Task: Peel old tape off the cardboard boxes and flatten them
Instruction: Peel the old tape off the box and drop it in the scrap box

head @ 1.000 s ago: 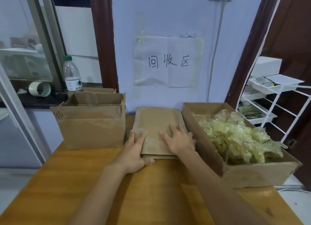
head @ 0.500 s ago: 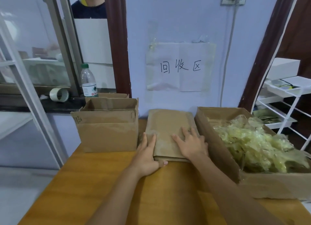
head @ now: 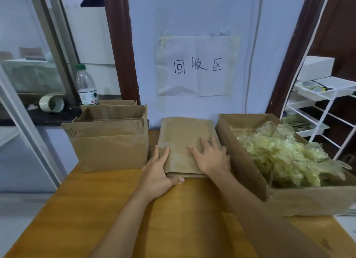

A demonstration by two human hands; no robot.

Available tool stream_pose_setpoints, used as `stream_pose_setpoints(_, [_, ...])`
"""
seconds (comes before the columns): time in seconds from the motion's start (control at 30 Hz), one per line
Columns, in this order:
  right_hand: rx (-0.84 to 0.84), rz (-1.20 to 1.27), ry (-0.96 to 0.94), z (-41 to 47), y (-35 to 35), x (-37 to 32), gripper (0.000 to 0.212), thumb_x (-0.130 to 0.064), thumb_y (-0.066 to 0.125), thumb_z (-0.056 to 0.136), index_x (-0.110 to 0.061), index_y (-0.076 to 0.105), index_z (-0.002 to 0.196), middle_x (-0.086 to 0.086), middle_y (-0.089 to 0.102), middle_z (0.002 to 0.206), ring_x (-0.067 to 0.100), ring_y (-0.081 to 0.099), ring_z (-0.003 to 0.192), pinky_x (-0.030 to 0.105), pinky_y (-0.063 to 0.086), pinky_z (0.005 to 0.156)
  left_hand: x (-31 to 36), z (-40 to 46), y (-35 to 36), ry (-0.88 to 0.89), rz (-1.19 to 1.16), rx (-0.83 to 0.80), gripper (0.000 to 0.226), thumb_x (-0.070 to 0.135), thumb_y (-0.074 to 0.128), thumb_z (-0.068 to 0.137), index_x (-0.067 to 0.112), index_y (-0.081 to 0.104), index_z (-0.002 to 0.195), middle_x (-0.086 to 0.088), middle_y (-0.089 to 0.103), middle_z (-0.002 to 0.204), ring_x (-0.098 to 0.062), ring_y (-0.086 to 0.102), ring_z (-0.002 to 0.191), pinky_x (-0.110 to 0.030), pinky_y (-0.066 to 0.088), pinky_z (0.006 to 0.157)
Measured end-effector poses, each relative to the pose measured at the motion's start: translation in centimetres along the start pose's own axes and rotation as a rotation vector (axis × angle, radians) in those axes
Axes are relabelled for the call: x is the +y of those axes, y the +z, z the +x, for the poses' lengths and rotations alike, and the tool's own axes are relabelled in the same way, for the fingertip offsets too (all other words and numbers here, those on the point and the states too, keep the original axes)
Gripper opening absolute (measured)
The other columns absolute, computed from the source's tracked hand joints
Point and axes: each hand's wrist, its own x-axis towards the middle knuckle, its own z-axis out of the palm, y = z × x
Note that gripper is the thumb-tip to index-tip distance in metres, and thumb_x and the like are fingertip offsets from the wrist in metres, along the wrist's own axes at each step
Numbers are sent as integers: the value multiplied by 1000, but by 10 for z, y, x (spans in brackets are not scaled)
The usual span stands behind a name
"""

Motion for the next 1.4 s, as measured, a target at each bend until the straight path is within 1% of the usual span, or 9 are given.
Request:
stream_pose_setpoints(0.2, [18, -1, -15, 0, 3, 1, 77, -80, 22, 96, -38, 23, 161, 2, 14, 173, 45, 24, 150, 59, 23, 120, -4, 1, 3, 9, -46, 49, 125, 63, 89, 68, 44, 12, 165, 12, -9, 174, -23, 10, 160, -47, 19, 127])
stream_pose_setpoints(0.37, [101, -66, -61, -7, 3, -1, 74, -70, 16, 102, -30, 25, 163, 12, 11, 173, 49, 3, 157, 56, 1, 128, -7, -6, 8, 59, -119, 114, 121, 58, 91, 69, 41, 18, 165, 22, -17, 171, -14, 8, 159, -42, 27, 126])
stream_pose_setpoints(0.47, [211, -39, -231, -18, 2, 3, 70, -52, 14, 100, -24, 44, 157, 8, 30, 169, 41, 11, 158, 48, 1, 130, -6, -15, 12, 133, -87, 196, 112, 55, 88, 76, 32, 24, 165, 17, -14, 171, -12, 0, 159, -33, 16, 127])
stream_pose_setpoints(0.57, [207, 115, -361, -20, 1, 12, 45, -27, 39, 106, -22, 57, 147, -1, 51, 157, 28, 29, 154, 36, 10, 129, 0, -23, 2, 152, 27, 207, 99, 54, 84, 81, 32, 32, 162, 9, 1, 170, -20, 7, 158, -32, 14, 125])
stream_pose_setpoints(0.67, [215, 246, -376, -24, -11, 13, 41, -18, 45, 107, -21, 61, 144, -2, 55, 153, 24, 32, 154, 32, 11, 128, 7, -34, -22, 190, 94, 156, 92, 63, 77, 82, 37, 36, 159, 11, 6, 169, -19, 6, 158, -37, 16, 126])
stream_pose_setpoints(0.83, [187, 285, -375, -36, -33, -3, 43, -15, 47, 105, -24, 61, 144, 6, 57, 152, 28, 36, 152, 45, 32, 124, 14, -52, -70, 211, 93, 201, 72, 69, 64, 89, 43, 42, 153, 16, 8, 170, -15, 9, 158, -48, 25, 124])
stream_pose_setpoints(1.17, [-72, 369, -387, -73, -45, -83, 67, -33, 56, 103, -37, 26, 162, 8, 23, 171, 28, 21, 158, 47, 30, 124, -3, -72, -150, 209, 142, 389, 63, 53, 68, 95, 37, 46, 151, 12, 16, 168, -18, 19, 155, -50, 31, 123])
stream_pose_setpoints(1.3, [-101, 481, -432, -81, -42, -113, 81, -50, 66, 97, -35, 22, 163, -2, 33, 167, 24, 30, 154, 45, 32, 122, -18, -69, -180, 149, 165, 431, 68, 52, 69, 94, 34, 43, 153, 7, 17, 168, -24, 21, 156, -56, 32, 122])
stream_pose_setpoints(1.4, [-170, 621, -451, -82, -42, -127, 74, -44, 78, 91, -45, 34, 151, -13, 52, 142, 12, 50, 132, 31, 44, 103, -29, -64, -197, 109, 192, 444, 71, 55, 68, 94, 35, 38, 156, 7, 16, 169, -24, 19, 156, -55, 32, 123])
